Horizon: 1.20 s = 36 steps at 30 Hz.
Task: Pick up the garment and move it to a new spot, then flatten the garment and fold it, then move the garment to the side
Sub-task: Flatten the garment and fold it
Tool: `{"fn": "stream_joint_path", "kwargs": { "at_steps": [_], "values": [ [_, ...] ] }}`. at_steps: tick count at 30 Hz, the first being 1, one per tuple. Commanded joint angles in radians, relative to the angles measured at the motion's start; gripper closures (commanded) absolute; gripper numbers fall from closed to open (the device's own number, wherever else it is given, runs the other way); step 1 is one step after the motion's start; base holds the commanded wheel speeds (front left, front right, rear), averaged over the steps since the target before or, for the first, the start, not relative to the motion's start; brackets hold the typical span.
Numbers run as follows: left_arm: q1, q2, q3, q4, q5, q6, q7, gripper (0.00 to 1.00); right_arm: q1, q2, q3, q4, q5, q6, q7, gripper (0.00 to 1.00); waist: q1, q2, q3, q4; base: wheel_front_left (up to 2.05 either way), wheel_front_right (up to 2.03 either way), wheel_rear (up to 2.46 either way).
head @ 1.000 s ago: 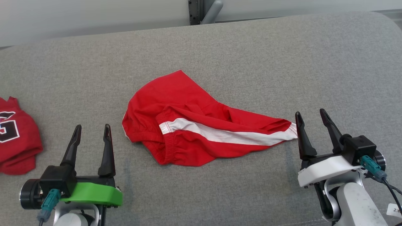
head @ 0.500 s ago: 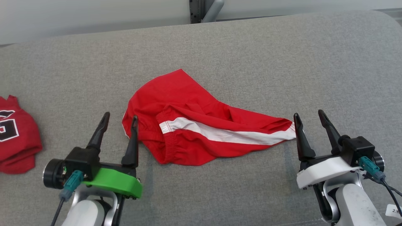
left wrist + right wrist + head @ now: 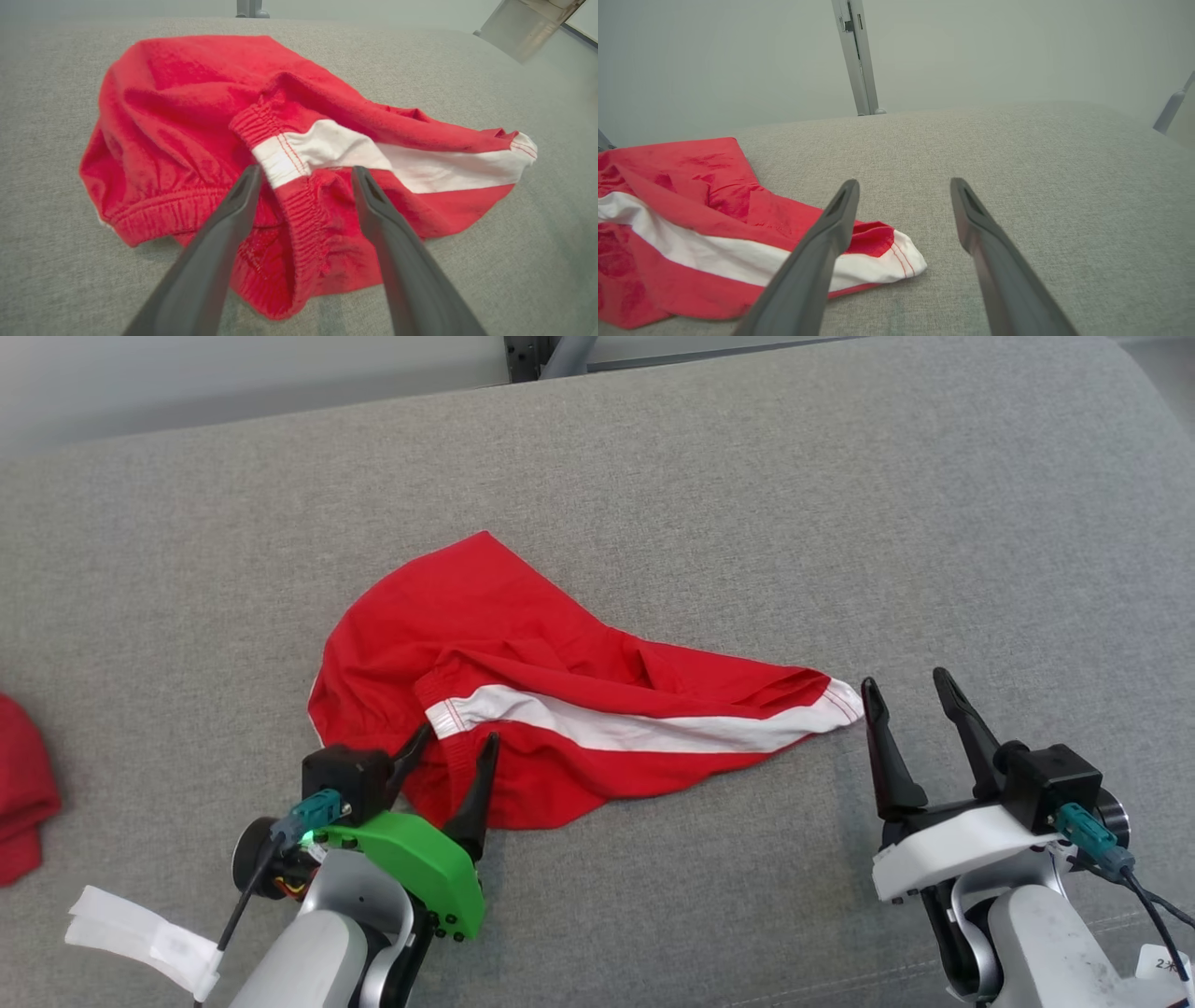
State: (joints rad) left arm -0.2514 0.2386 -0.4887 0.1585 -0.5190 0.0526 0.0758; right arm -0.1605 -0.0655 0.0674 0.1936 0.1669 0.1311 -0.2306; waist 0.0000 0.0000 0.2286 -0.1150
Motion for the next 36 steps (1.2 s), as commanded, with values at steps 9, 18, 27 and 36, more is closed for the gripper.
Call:
{"fn": "stream_joint_path", "kwargs": {
  "at_steps": [9,18,27,36],
  "values": [
    [-0.035,0.006,0.009,0.021,-0.008,-0.005,-0.016,0.00,-0.009,0.005,-0.012,0.010,0.004,-0.001,-0.013,0.00,0.0000,0.0000,0.019,-0.015,0.00,0.00,0.00],
    [-0.038,0.027,-0.004,-0.027,0.004,0.001,-0.009,1.00,-0.038,-0.002,-0.019,0.033,0.000,-0.001,-0.012,0.00,0.0000,0.0000,0.035,-0.001,0.00,0.00,0.00],
    [-0.046,0.040,-0.017,-0.087,0.022,0.010,0.005,1.00,-0.103,-0.057,0.010,0.145,0.020,-0.001,0.026,0.00,0.0000,0.0000,0.068,0.034,0.00,0.00,0.00],
    [-0.050,0.033,-0.033,-0.095,0.029,0.015,-0.004,1.00,-0.159,-0.097,0.082,0.288,0.072,-0.001,0.073,0.58,0.0000,0.0000,0.092,0.064,0.00,0.00,0.00]
  ]
}}
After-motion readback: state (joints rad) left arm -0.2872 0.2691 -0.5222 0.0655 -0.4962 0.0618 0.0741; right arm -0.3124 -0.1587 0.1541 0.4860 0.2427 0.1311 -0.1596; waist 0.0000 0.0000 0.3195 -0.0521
